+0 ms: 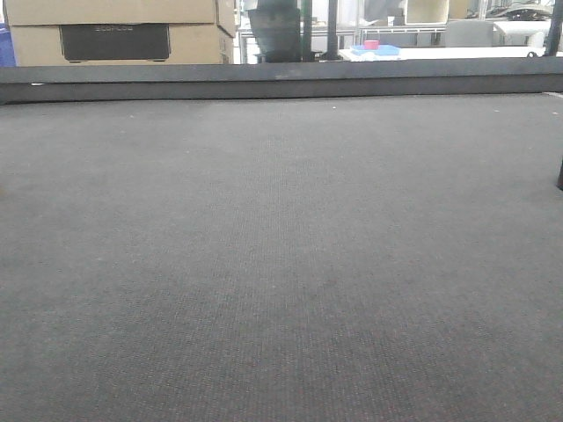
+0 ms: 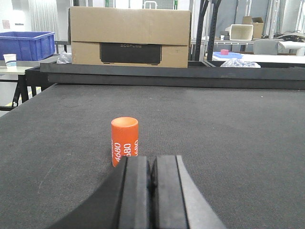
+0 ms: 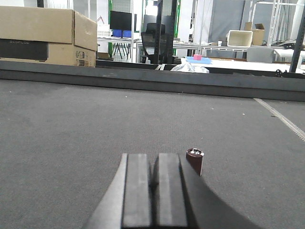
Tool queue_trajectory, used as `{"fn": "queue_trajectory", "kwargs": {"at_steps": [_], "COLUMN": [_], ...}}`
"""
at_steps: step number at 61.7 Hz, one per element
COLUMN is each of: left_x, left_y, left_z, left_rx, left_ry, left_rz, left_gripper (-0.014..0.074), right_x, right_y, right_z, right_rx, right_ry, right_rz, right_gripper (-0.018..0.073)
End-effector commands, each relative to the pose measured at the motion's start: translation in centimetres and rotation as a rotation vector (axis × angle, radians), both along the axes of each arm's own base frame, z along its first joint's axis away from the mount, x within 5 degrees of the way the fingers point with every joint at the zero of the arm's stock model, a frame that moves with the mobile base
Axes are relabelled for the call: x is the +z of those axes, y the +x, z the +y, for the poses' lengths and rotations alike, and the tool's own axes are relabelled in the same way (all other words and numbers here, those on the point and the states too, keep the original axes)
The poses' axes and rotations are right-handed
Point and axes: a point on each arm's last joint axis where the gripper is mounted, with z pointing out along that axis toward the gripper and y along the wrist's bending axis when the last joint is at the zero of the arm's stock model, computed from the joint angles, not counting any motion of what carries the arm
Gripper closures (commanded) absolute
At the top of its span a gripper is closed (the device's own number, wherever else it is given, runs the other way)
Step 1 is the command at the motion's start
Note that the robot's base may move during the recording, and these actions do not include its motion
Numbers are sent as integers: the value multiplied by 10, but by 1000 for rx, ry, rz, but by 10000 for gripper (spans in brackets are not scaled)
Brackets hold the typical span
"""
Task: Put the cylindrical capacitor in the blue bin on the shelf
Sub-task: 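Lower the open right gripper over the dark brown capacitor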
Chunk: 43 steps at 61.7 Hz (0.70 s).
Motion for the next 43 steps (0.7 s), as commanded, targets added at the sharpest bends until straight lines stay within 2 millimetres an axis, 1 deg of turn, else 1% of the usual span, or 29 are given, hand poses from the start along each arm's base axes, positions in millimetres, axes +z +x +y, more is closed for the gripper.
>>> {"fn": "queue_trajectory", "kwargs": {"at_steps": [1,28,30,43], "left_x": [2,3,3,5], "left_y": [-1,-1,-1,-1], "left_z": [0,0,0,0], "left_rx": [-1,-1,-1,-2], "left_ry": [-15,-16,-16,-18], "left_rz": [-18,-24,-24,-53], "left_gripper": [707,707,707,707], "right_x": [2,2,4,10], "right_y": [-1,-1,-1,-2], "right_z": [0,0,0,-1], "right_rx": [0,0,-3,-7], "right_ry": [-2,-5,-24,-15], "right_rz": [-24,-24,-47,-112], "right_gripper": [727,727,727,727]}}
